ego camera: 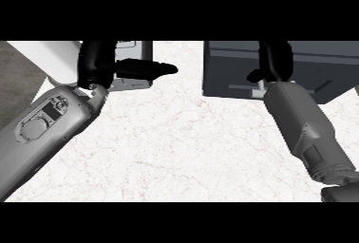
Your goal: Pick up the can, place it into the drawer and close the drawer
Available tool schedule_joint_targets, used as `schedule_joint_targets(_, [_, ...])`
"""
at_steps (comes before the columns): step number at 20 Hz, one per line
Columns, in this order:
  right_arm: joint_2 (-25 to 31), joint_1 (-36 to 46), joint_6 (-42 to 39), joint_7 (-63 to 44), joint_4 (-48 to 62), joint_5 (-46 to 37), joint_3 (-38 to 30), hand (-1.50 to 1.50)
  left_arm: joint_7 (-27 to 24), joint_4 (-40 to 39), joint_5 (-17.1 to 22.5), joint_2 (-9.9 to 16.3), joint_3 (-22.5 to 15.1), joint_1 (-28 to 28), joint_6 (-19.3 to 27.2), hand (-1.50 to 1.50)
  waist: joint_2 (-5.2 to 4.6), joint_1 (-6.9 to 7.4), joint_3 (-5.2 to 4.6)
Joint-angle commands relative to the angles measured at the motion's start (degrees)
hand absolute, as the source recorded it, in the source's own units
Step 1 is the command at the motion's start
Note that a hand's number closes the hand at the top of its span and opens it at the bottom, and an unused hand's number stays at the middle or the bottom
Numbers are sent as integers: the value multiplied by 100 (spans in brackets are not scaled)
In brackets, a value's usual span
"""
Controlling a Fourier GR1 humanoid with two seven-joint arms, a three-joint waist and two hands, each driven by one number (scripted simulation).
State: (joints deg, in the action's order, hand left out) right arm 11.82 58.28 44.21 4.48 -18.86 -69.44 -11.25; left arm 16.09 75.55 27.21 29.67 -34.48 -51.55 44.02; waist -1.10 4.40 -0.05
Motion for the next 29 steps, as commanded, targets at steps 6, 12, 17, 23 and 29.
schedule_joint_targets(6, [89, 817, -414, 395, 504, 285, -292, -150, -136, 364, -155, 12, -7, 533, -16, -150, -57, 114, 19])
schedule_joint_targets(12, [-231, 786, -548, 1323, 218, 1318, -1078, -150, -198, 401, -156, 122, 111, 571, -152, -150, -63, 106, 34])
schedule_joint_targets(17, [-502, 933, -794, 1670, 117, 1892, -1550, -150, -291, 369, -185, 56, 192, 713, -91, -150, -33, 4, 29])
schedule_joint_targets(23, [-673, 975, -1345, 2175, -46, 2855, -2323, -150, -327, 473, -147, 324, 364, 994, -276, -150, 36, -113, 21])
schedule_joint_targets(29, [-491, 1101, -1707, 2354, 88, 3241, -2625, -150, -470, 698, -373, 143, 303, 1404, -119, -150, 28, -160, 11])
